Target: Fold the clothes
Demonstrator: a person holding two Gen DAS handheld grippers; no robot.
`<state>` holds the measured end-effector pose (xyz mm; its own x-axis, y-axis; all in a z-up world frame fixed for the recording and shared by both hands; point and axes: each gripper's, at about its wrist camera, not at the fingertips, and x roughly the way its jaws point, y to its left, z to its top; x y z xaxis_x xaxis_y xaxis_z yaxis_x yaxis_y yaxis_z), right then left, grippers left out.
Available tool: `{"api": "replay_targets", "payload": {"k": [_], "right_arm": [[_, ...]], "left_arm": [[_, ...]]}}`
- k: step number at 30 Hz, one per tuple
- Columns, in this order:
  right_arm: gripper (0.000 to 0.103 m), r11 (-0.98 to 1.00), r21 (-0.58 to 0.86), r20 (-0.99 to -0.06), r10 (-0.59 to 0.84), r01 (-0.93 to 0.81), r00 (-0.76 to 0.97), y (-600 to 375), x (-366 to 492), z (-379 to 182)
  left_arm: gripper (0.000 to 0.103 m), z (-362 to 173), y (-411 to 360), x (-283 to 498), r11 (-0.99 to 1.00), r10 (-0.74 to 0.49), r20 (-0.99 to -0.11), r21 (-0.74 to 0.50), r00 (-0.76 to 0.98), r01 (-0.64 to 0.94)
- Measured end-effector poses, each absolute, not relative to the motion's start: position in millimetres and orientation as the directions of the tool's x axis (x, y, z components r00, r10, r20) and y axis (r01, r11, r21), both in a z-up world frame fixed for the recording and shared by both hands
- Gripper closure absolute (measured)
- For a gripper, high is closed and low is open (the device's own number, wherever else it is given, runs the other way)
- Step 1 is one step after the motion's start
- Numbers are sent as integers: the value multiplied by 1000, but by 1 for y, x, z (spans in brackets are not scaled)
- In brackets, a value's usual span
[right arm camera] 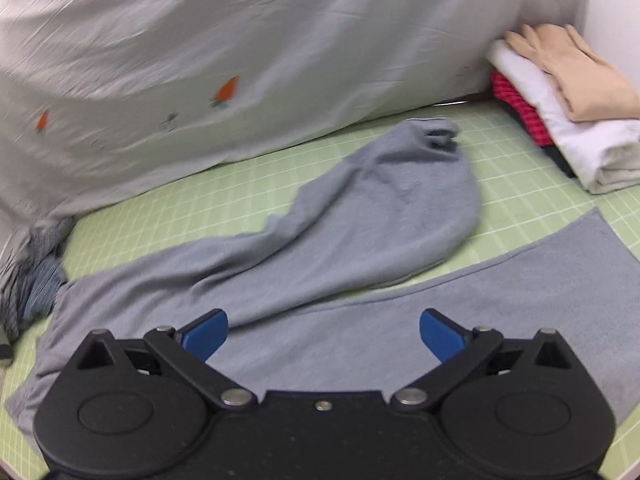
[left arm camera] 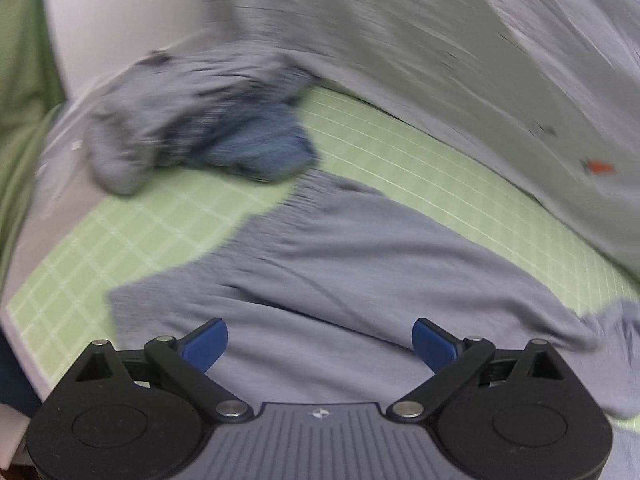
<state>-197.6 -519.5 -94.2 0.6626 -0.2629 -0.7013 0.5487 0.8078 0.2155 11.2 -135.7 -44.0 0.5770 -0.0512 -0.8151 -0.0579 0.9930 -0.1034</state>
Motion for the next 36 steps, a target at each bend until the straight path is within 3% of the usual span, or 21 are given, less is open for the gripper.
{"api": "replay_targets", "payload": {"k": [7, 13, 16, 20, 24, 27, 28, 29, 32, 36], "right_arm": [[0, 705, 237, -763, -290, 668, 577, -617, -196, -122], [1, 670, 177, -775, -357, 721, 521, -698, -142, -141], [7, 642, 190, -771, -371, 743, 517, -738, -109, -152], [22, 659, 196, -774, -350, 726, 527, -767, -67, -164], [25, 684, 198, -788, -315, 702, 529, -785, -30, -175], [51, 716, 191, -794, -290, 672, 534, -787, -13, -180], [68, 738, 175, -790, -289, 651, 540, -783, -10, -178], [99, 766, 172, -784, -275, 620, 557, -779, -9, -176], [99, 816, 167, -739, -268, 553, 618, -764, -19, -156], [99, 772, 120, -609, -440, 624, 660, -748, -73, -99]], "left_arm": [[5, -66, -217, 27, 994, -86, -859, -106, 504, -11], [5, -91, -270, 61, 997, -79, -899, -74, 430, 30], [5, -102, -290, 80, 998, -34, -913, -12, 406, 55], [5, -114, -310, 97, 994, 23, -923, 63, 385, 91], [5, -121, -319, 109, 993, 21, -931, 62, 364, 103], [5, -118, -325, 111, 991, 23, -926, 72, 377, 116], [5, -116, -326, 111, 990, 23, -923, 75, 384, 120], [5, -114, -326, 110, 989, 23, -920, 77, 391, 123], [5, -108, -322, 108, 991, 17, -915, 67, 402, 112], [5, -100, -313, 104, 994, 10, -906, 54, 423, 91]]}}
